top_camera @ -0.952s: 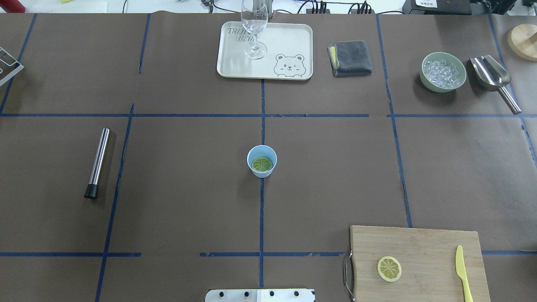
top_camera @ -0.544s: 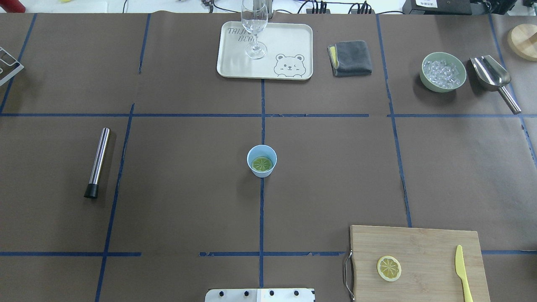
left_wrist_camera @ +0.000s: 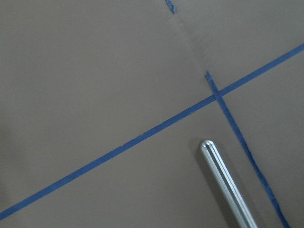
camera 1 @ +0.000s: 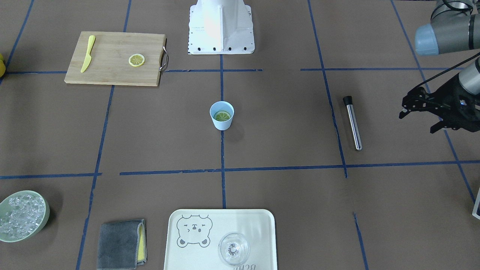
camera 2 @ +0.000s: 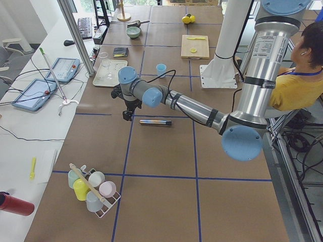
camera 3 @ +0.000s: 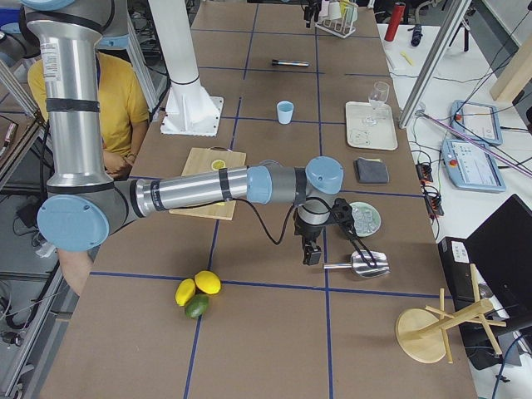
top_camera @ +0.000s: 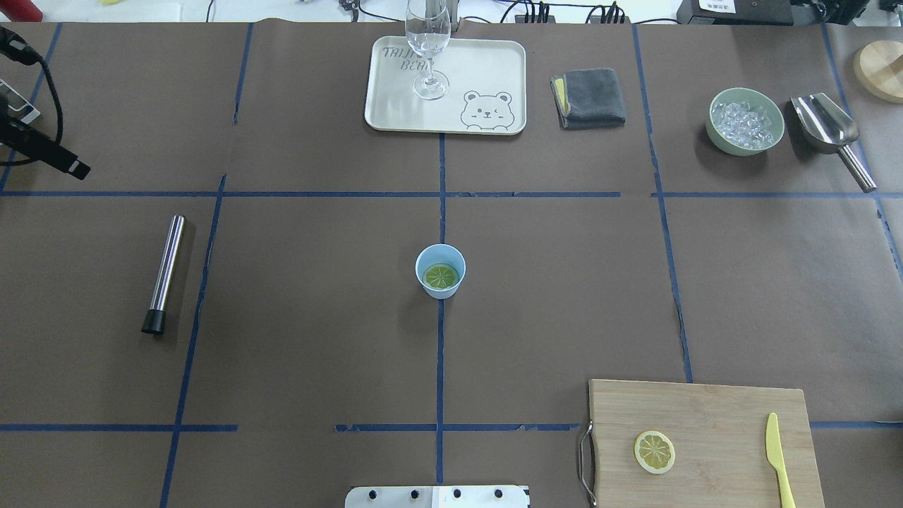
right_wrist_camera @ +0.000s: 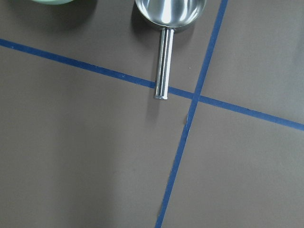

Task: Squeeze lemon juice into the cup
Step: 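Move the left gripper toward the steel muddler rod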

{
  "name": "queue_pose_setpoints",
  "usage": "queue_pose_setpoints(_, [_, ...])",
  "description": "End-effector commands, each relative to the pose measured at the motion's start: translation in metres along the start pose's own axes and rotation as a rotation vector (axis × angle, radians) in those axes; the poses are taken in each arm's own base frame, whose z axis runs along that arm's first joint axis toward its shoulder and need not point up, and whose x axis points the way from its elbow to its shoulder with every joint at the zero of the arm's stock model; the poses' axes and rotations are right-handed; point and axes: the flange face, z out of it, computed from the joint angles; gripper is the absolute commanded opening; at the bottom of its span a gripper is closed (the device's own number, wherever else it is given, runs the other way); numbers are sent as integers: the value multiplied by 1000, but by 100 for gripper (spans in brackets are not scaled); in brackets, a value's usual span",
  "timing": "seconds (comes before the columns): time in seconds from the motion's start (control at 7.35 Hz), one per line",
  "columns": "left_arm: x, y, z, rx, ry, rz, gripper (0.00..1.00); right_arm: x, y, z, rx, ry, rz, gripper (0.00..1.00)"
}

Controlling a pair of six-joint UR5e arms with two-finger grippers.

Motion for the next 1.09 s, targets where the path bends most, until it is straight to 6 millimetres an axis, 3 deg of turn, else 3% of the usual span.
queue_pose_setpoints(0.0, [11,-24,13,172,-116,6,100,1,4,3,-3,-14,5,100])
queue_pose_setpoints(0.14, [12,-32,15,233,-88,-17,100,2,8,4,-5,-13,7,100])
queue_pose_setpoints(0.41, [12,-21,14,234,-69,-19,100,4,9,4,-5,-9,12,100])
queue_pose_setpoints(0.54, [46,-21,35,205,-26,-125,100,5,10,3,-3,-9,17,100])
queue_pose_setpoints(0.68, [59,-11,66,142,-7,-165,100,5,10,2,-2,-9,17,100])
queue_pose_setpoints(0.82, [63,-7,78,80,-23,-207,100,6,10,1,0,-9,19,100])
queue_pose_setpoints(0.95, [62,14,101,14,-66,-266,100,7,10,1,1,-7,20,100])
